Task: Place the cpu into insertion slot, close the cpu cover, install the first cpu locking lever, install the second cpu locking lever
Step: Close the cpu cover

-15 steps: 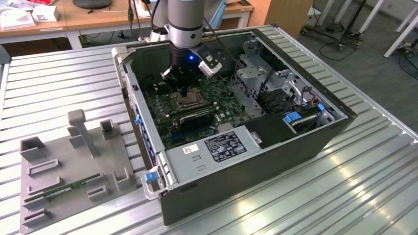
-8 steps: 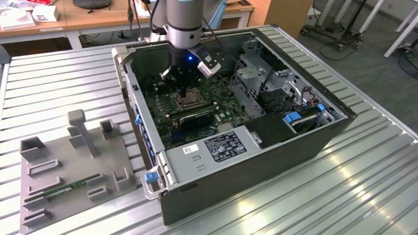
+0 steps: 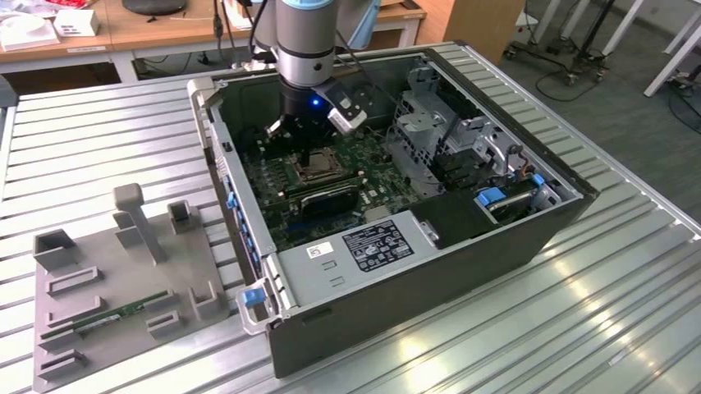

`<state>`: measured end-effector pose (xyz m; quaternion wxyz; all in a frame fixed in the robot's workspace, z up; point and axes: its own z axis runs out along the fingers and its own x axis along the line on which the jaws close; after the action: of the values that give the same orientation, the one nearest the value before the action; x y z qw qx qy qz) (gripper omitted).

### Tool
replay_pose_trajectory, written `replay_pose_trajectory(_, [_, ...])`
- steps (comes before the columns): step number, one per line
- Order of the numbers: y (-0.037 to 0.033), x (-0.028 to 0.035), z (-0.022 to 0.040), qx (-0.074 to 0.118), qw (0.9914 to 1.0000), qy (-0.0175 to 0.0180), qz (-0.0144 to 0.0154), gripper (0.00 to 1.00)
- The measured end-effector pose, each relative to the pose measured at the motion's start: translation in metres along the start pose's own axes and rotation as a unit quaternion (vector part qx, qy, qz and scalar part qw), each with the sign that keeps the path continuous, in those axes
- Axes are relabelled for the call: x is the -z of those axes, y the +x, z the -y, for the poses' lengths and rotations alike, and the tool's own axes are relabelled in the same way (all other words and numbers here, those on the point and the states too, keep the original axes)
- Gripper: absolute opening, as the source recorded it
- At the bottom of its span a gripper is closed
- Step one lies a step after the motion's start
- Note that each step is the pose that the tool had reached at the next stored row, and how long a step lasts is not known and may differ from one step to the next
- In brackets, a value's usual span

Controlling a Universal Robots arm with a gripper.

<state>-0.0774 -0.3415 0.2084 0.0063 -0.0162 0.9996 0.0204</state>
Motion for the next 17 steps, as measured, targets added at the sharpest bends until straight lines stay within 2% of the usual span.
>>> replay_pose_trajectory(8, [0.0013,-0.0007,0.0000,0.000,1.00000,0.0000,0.0000,0.11])
replay_pose_trajectory(13, [0.0018,-0.0045,0.0001,0.000,1.00000,0.0000,0.0000,0.11])
replay_pose_trajectory(17, [0.0021,-0.0052,0.0001,0.000,1.00000,0.0000,0.0000,0.11])
